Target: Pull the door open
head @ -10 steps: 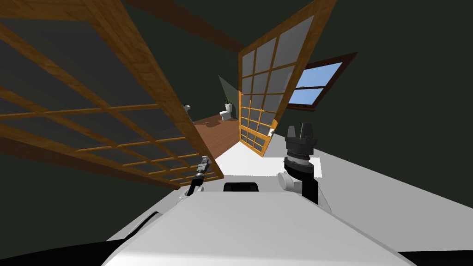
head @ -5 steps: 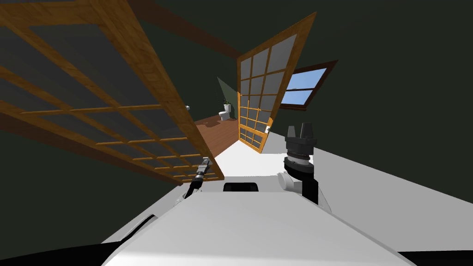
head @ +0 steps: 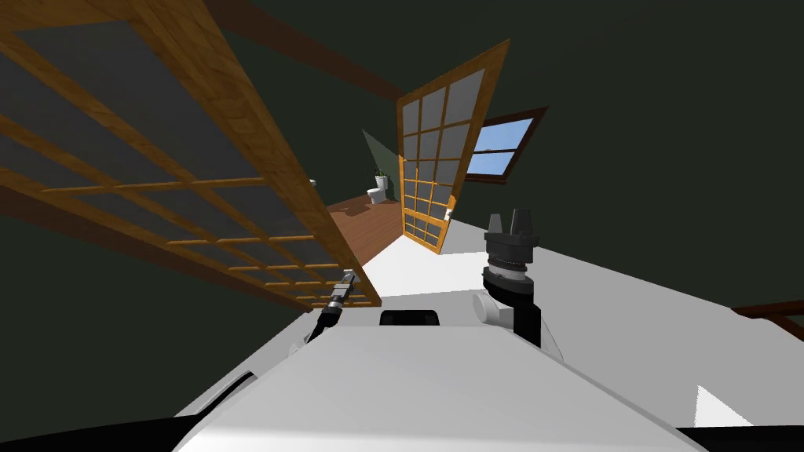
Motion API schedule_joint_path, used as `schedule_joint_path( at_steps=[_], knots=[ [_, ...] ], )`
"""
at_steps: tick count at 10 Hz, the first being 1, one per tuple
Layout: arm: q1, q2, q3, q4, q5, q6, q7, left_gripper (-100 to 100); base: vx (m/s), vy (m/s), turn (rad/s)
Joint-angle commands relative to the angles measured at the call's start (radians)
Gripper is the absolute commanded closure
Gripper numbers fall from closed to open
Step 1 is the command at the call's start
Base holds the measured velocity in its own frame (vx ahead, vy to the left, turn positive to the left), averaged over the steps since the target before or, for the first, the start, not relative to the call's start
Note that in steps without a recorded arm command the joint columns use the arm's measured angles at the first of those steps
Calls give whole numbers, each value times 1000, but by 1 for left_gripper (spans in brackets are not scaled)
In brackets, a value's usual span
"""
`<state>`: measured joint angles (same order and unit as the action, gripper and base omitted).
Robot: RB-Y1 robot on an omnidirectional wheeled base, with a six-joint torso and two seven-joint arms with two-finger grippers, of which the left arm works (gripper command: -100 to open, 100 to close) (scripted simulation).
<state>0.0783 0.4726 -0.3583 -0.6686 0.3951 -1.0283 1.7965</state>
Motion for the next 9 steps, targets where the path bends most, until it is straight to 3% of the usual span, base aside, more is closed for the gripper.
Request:
schedule_joint_path(
  at_steps=[1, 3, 4, 9],
  knots=[
    [6, 10, -14, 15, -9, -34, 19, 100, -206, 47, -87],
    [19, 26, -31, 17, -19, -61, 39, 100, -197, 57, -86],
    [14, 21, -26, 17, -16, -47, 32, 100, -85, 29, -16],
    [36, 47, -57, 52, -32, -125, 70, 100, -179, 66, -142]
  ],
)
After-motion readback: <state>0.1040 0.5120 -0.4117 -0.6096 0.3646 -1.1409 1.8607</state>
